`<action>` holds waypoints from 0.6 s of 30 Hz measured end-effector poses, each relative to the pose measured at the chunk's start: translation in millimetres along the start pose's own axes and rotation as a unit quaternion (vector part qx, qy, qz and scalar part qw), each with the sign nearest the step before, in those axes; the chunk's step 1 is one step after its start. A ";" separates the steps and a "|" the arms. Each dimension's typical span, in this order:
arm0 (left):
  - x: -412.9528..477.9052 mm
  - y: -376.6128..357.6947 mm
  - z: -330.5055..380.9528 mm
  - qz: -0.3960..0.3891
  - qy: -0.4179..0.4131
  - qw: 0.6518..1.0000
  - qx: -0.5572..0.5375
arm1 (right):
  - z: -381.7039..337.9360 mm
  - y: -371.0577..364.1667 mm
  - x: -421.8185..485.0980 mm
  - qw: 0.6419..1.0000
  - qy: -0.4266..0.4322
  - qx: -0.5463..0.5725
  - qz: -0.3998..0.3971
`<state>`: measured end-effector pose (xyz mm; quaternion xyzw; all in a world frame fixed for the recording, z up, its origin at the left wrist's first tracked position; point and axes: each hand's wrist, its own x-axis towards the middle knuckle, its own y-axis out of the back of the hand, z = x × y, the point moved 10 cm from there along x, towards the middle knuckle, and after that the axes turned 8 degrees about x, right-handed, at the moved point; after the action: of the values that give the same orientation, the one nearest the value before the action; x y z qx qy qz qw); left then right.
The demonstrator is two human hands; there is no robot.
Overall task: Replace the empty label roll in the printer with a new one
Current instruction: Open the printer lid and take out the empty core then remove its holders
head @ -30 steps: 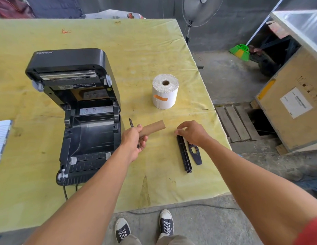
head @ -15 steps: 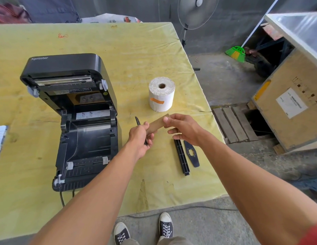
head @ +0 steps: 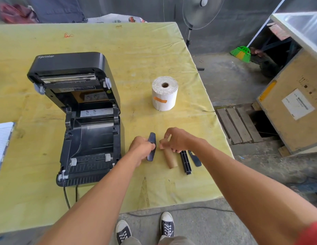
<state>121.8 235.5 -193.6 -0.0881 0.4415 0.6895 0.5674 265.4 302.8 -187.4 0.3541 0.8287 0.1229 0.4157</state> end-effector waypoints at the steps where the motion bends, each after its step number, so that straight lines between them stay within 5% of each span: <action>1: 0.5 0.3 -3.0 0.008 -0.012 0.999 0.043 | 2.1 -3.7 -0.7 1.000 0.000 -0.014 0.003; 7: -7.4 7.3 -17.3 0.058 -0.048 0.973 0.219 | -5.9 -6.4 -2.4 0.997 0.022 -0.066 0.018; 18: -22.9 8.2 1.4 0.073 -0.087 0.944 0.310 | 0.2 6.2 -16.3 0.997 -0.006 -0.035 0.064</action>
<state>123.1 220.6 -174.4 0.1852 0.5877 0.5626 0.5512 275.1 296.0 -174.6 0.3920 0.7969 0.1760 0.4247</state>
